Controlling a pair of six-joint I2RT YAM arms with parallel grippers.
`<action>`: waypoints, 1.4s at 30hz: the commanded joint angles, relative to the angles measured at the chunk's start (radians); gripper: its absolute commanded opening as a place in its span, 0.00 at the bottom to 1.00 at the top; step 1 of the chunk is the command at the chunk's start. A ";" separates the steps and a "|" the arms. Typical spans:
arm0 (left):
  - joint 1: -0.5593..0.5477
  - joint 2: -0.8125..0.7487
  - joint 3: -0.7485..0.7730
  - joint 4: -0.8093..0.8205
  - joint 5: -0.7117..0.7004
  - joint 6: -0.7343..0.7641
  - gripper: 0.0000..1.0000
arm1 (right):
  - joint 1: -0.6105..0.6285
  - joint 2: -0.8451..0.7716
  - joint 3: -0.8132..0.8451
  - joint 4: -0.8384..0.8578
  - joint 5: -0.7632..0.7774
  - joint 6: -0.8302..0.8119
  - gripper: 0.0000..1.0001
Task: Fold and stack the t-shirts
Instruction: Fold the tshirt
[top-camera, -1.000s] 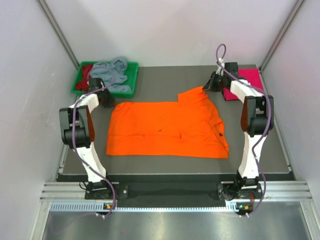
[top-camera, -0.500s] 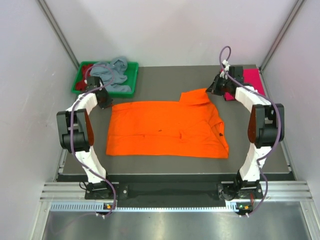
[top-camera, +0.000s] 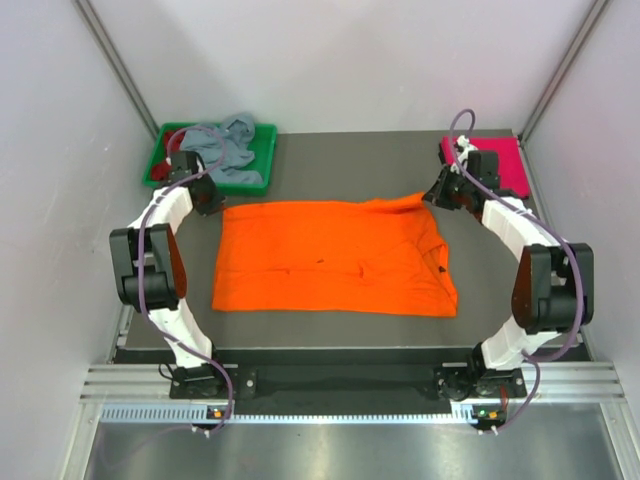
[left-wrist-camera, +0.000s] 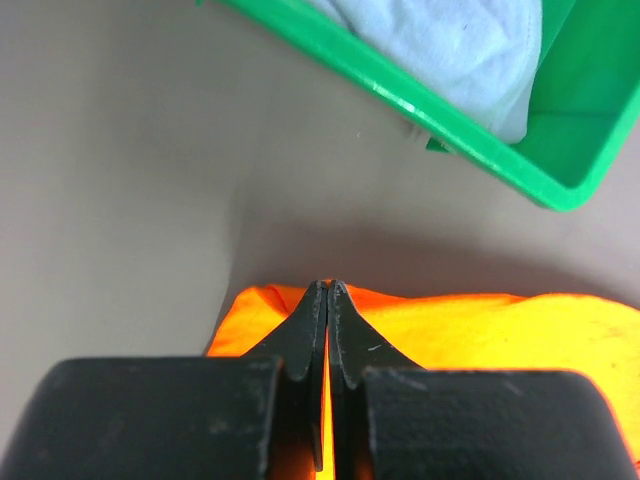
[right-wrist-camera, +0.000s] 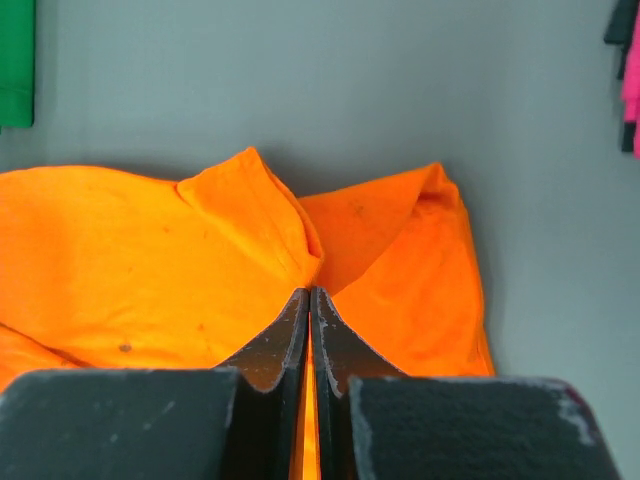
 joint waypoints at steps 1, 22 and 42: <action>-0.002 -0.065 -0.017 -0.019 0.007 -0.002 0.00 | 0.004 -0.109 -0.030 0.053 0.025 -0.002 0.00; -0.002 -0.198 -0.130 -0.108 -0.103 0.014 0.00 | 0.022 -0.473 -0.383 0.073 0.028 0.053 0.00; -0.002 -0.212 -0.216 -0.177 -0.117 0.044 0.00 | 0.053 -0.774 -0.626 -0.004 0.034 0.077 0.00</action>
